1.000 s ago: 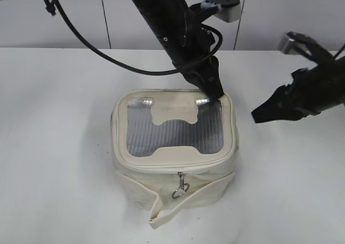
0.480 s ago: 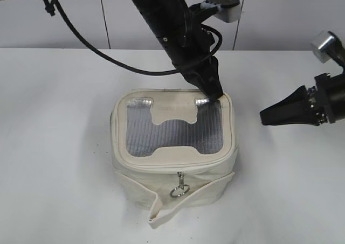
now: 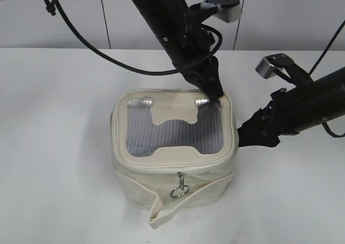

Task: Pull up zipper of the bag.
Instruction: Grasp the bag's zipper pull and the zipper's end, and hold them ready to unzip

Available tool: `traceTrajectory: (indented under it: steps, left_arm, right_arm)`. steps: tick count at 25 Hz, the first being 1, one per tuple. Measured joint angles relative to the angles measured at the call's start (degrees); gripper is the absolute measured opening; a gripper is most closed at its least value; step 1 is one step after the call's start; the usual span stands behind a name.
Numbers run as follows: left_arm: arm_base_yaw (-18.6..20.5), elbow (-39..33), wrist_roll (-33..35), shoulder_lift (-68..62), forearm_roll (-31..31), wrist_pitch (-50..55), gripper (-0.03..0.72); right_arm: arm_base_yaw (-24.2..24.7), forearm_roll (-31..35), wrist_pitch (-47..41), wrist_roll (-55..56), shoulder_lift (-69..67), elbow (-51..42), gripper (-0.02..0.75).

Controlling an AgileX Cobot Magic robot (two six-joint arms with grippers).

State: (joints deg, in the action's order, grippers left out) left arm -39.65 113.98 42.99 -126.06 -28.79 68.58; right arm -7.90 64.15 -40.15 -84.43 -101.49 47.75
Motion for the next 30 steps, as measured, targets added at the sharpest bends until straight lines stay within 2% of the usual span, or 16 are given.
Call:
traceTrajectory:
  steps: [3, 9, 12, 15, 18, 20, 22, 30]
  left_arm:
    - [0.0, 0.0, 0.0, 0.0, 0.0, 0.0, 0.078]
    - [0.1, 0.0, 0.0, 0.0, 0.1, 0.1, 0.078]
    - [0.1, 0.0, 0.0, 0.0, 0.1, 0.1, 0.078]
    - [0.1, 0.0, 0.0, 0.0, 0.1, 0.1, 0.078]
    - [0.1, 0.0, -0.1, 0.0, 0.0, 0.1, 0.078]
    - [0.1, 0.0, -0.1, 0.0, 0.0, 0.1, 0.078]
    - [0.1, 0.0, -0.1, 0.0, 0.0, 0.1, 0.078]
    - [0.1, 0.0, -0.1, 0.0, 0.0, 0.1, 0.078]
  right_arm:
    - [0.0, 3.9, 1.4, -4.0, 0.0, -0.2, 0.547]
    - [0.0, 13.7, 2.4, -13.3, -0.4, -0.2, 0.531]
    - [0.0, 15.7, 2.2, -14.6, -2.9, 0.7, 0.472]
    - [0.0, 17.6, 0.6, -14.6, -5.5, 2.1, 0.349]
    - [0.0, 18.1, -0.6, -14.6, -6.9, 3.0, 0.131]
    - [-0.1, 17.5, -1.0, -14.6, -7.0, 3.1, 0.032]
    - [-0.1, 14.6, -1.2, -14.6, -7.0, 3.2, 0.005]
    - [-0.1, 7.3, -2.2, -5.4, -4.1, 3.2, 0.005]
